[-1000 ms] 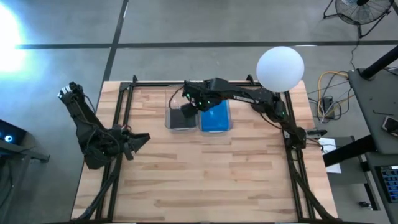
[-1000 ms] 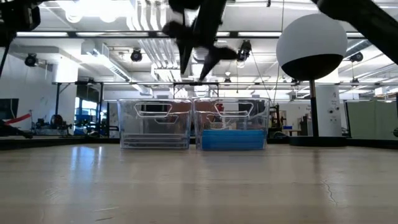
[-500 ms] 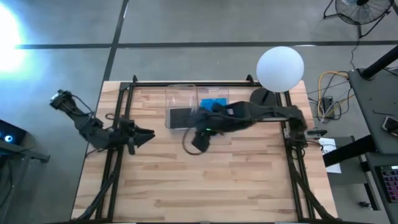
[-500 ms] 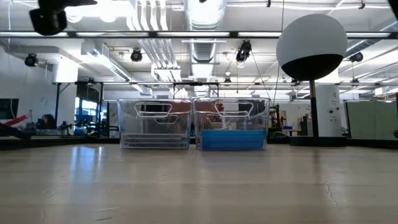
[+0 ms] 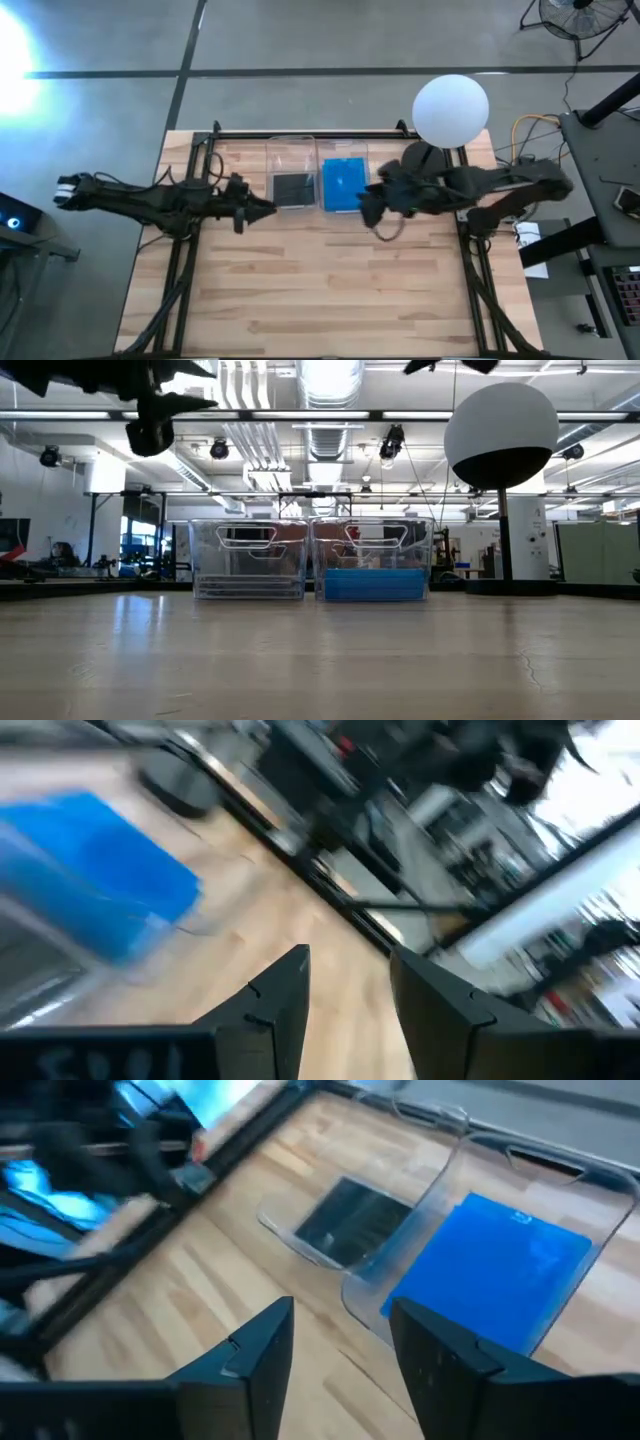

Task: Pick & place jewel cases by type
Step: Return to Home Position

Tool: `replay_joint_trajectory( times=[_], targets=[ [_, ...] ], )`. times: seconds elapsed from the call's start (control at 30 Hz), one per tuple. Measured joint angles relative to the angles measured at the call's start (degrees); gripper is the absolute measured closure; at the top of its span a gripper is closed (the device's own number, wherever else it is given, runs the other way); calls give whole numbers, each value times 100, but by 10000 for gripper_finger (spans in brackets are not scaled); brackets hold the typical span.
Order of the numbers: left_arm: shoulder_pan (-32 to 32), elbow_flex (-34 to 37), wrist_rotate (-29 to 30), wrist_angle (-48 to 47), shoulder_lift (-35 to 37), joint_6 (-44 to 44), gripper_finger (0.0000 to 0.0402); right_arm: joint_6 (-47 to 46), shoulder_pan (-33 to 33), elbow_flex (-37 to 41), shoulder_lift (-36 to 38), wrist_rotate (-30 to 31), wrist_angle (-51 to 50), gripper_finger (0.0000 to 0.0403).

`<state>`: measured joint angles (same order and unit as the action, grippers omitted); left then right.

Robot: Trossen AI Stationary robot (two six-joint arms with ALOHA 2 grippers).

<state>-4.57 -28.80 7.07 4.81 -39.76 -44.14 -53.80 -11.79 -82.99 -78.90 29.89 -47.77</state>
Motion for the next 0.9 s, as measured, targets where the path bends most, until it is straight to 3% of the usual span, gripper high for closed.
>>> replay_joint_trajectory(
  times=[0.1,0.2,0.27,0.3,0.5,0.67,0.73,0.9],
  targets=[
    [261,125,230,-433,252,-242,278,-14,-108,610,765,53,76,250],
    [328,266,264,-841,449,-1185,278,-299,-99,1092,1548,24,-478,255],
    [320,417,240,-698,588,-1363,278,-1016,-125,1434,2027,-57,-658,258],
    [307,513,166,-396,642,-1127,278,-903,-182,1641,2258,44,-561,259],
    [404,1484,-428,2226,953,-357,278,1234,-320,3430,3816,270,2228,257],
    [410,2565,-800,4086,1104,-122,278,2596,-324,5030,5041,-399,4490,254],
    [411,2828,-1025,4423,1166,-7,278,2850,-320,5529,5495,-782,4916,257],
    [546,2772,-1580,4044,1265,387,278,3059,-306,6506,6709,-1540,5546,264]
  ],
)
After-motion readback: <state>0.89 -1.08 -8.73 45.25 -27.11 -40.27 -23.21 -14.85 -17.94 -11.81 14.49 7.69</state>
